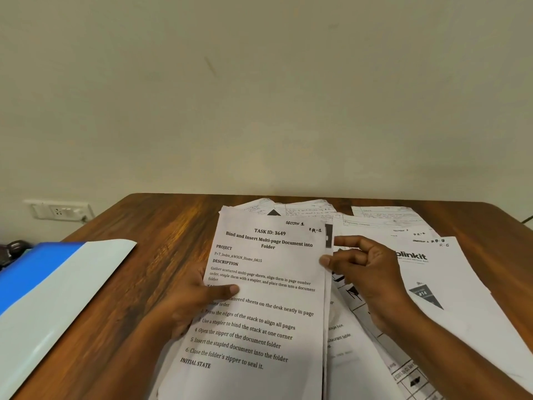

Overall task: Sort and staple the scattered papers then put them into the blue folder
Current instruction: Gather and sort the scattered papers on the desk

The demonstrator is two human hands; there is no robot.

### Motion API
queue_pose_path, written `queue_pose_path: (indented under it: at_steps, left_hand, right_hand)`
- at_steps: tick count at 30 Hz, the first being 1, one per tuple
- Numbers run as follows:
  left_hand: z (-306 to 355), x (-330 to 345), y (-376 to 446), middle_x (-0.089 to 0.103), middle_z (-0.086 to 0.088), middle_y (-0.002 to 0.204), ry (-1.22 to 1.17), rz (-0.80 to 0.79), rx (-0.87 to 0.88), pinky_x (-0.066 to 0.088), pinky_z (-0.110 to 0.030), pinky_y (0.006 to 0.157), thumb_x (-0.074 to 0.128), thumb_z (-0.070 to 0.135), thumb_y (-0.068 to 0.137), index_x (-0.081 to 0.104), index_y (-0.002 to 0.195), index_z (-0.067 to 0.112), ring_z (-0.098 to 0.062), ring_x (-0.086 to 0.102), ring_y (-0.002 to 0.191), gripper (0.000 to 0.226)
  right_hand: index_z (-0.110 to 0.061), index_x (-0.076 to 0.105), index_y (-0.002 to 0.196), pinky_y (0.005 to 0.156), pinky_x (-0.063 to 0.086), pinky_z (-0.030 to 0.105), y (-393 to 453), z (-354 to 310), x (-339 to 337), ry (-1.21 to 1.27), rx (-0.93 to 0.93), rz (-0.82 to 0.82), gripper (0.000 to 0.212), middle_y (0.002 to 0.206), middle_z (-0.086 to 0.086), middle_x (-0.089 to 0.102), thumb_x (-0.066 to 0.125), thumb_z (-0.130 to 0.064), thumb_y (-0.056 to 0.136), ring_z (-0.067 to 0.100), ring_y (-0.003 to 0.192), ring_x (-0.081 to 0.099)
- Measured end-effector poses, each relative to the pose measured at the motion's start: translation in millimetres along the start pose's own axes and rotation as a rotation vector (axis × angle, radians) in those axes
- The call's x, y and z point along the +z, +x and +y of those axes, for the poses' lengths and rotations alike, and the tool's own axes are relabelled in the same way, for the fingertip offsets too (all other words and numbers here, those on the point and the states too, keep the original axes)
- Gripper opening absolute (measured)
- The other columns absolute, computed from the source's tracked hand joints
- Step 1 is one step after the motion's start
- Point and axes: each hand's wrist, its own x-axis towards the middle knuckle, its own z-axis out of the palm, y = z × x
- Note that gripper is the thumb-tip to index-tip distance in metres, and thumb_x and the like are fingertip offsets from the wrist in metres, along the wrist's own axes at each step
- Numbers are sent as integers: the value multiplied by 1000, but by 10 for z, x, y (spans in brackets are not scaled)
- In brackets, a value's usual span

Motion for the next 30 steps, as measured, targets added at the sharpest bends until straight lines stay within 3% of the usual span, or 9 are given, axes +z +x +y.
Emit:
queue_pose_path:
  at_steps: [6,9,13,18,24,26,30]
  left_hand:
    - [5,-90,10,74,-24,119,-41,6,2,67,-46,75,68,-8,89,66,125,2,-44,75,104,38]
    - [-7,-180,34,74,-24,120,-26,34,-4,66,-49,81,69,-6,88,65,129,0,-44,74,106,41]
    - [-10,-272,28,75,-25,118,-37,69,-11,67,-47,76,68,-7,86,69,124,-1,-43,76,101,38]
    - [-48,-326,31,74,-28,118,-66,99,27,66,-48,78,68,-10,85,72,121,-4,-46,75,100,37]
    - [-51,-300,45,74,-27,117,-55,81,66,66,-43,71,63,-16,86,69,122,-5,-43,77,95,39]
    - [-52,-296,49,75,-27,115,-55,85,70,66,-41,68,64,-17,85,69,121,-6,-41,77,92,38]
    - [-67,-306,73,74,-28,116,-39,77,61,66,-42,71,66,-16,85,68,121,-8,-43,76,97,37]
  right_hand:
    - [-13,73,107,67,48,27,58,28,-72,43,45,36,43,84,9,80,91,-6,68,8,66,73]
    - [-13,74,105,58,51,22,86,51,-81,59,59,62,34,86,8,80,88,-7,75,7,62,69]
    - [-13,77,102,59,48,30,147,95,-95,62,90,101,21,91,10,80,85,-13,82,14,66,63]
    - [-13,74,100,55,50,24,179,83,-106,55,110,102,8,94,4,81,76,-14,92,15,77,72]
    - [-13,71,104,84,59,44,202,89,-104,42,112,121,6,93,1,81,67,-15,100,24,93,76]
    - [-13,70,105,80,59,41,205,86,-100,65,127,128,7,95,3,81,65,-15,101,24,92,76]
    - [-10,69,109,59,55,29,222,97,-108,114,175,119,11,103,10,80,62,-15,103,22,86,74]
